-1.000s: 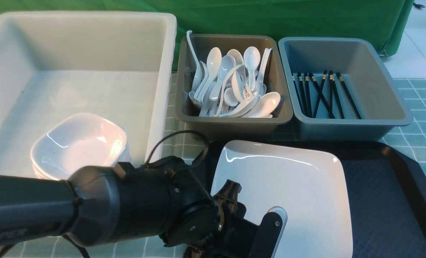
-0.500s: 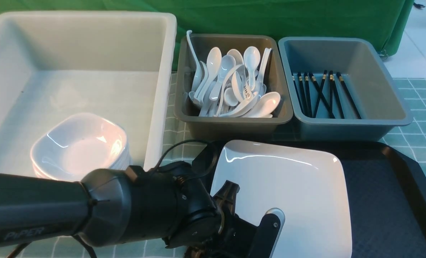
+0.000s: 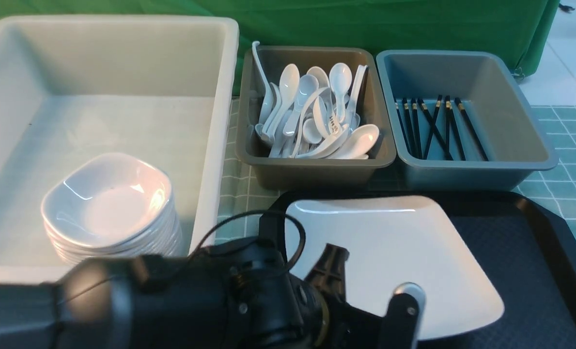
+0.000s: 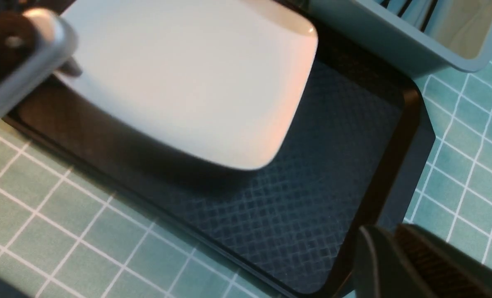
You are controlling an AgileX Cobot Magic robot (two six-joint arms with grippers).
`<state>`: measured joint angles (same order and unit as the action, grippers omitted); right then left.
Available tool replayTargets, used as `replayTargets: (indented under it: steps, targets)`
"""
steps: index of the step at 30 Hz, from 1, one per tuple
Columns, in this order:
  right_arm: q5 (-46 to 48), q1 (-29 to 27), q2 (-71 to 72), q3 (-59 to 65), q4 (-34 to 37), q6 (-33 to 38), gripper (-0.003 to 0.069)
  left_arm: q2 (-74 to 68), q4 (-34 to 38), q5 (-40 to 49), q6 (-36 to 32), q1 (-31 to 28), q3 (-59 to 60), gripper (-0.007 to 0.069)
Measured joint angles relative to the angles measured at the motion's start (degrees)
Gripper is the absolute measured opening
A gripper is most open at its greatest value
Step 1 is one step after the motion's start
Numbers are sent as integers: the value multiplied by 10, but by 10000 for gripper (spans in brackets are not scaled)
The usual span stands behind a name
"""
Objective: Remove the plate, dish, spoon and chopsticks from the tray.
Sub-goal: Use the left arm to put the plate into the large storage box on the left
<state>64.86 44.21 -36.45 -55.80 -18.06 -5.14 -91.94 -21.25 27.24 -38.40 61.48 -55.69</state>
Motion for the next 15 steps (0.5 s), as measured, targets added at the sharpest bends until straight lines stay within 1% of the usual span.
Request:
replayTargets:
  steps: [6,10,15]
  targets:
    - [0,0,0,0,-1,1,90,73,11,32,45,36,1,22]
    - [0,0,0,0,-3,1,94,117,13,31,70,37,1,22]
    - [0,0,0,0,-16,-4,99,149,13,31,75,37,-1,29]
